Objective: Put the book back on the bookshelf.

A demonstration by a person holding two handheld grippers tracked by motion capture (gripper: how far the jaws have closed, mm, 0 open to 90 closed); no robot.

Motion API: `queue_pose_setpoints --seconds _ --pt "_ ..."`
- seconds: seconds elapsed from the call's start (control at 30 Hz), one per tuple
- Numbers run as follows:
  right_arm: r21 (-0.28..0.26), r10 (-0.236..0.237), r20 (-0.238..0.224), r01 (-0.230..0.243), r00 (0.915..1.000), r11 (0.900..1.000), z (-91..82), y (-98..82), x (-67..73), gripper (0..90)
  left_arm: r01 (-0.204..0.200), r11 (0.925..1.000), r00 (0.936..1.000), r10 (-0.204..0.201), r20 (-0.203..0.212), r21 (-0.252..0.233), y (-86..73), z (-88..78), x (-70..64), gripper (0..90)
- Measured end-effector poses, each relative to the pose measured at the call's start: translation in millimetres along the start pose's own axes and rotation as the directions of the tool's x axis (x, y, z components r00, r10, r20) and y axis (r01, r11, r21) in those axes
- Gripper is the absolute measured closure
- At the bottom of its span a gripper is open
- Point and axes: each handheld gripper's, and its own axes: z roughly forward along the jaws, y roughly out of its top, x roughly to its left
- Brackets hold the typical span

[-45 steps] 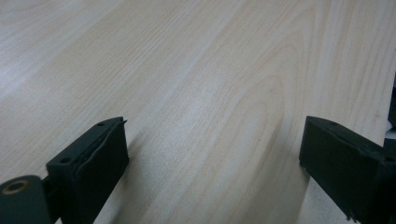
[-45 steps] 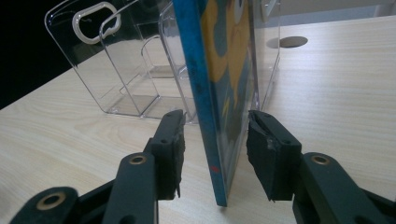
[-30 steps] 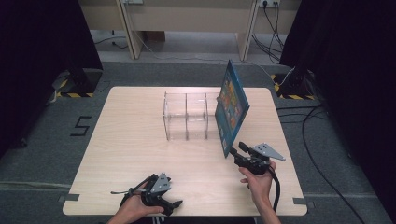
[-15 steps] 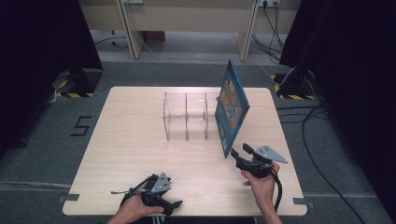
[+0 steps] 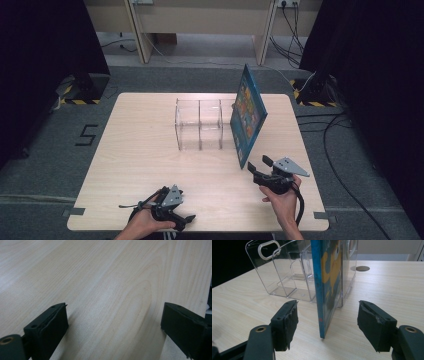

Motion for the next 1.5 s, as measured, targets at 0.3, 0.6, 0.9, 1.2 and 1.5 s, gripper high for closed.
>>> queue_pose_setpoints --seconds 0.3,0.6,0.9,1.2,1.5 --pt "0.0 -0.006 0.022 0.006 0.9997 1.0 -4.5 -1.6 -1.0 31.7 0.0 1.0 1.0 0.0 0.0 -0.001 -0.1 0.0 0.0 6.2" --pt "0.006 0.016 0.02 -0.016 0.9997 1.0 -9.8 -4.7 -5.0 24.4 0.0 1.0 1.0 0.0 -0.001 -0.001 -0.2 0.1 -0.1 6.0" --pt "0.003 0.002 -0.007 -0.002 1.0 1.0 -15.0 -7.1 -7.4 15.6 0.0 1.0 1.0 0.0 0.0 -0.001 -0.2 0.1 -0.1 6.0" --pt "0.032 0.028 -0.008 -0.028 0.9996 0.999 -21.0 -12.2 -9.4 15.7 0.001 1.0 1.0 -0.001 -0.001 -0.002 -0.3 0.1 -0.2 5.9" --pt "0.051 0.022 -0.031 -0.021 0.9993 0.999 -29.0 -16.6 -9.6 15.7 -0.004 1.0 1.0 0.004 0.003 -0.003 -0.6 0.5 -0.5 4.6"
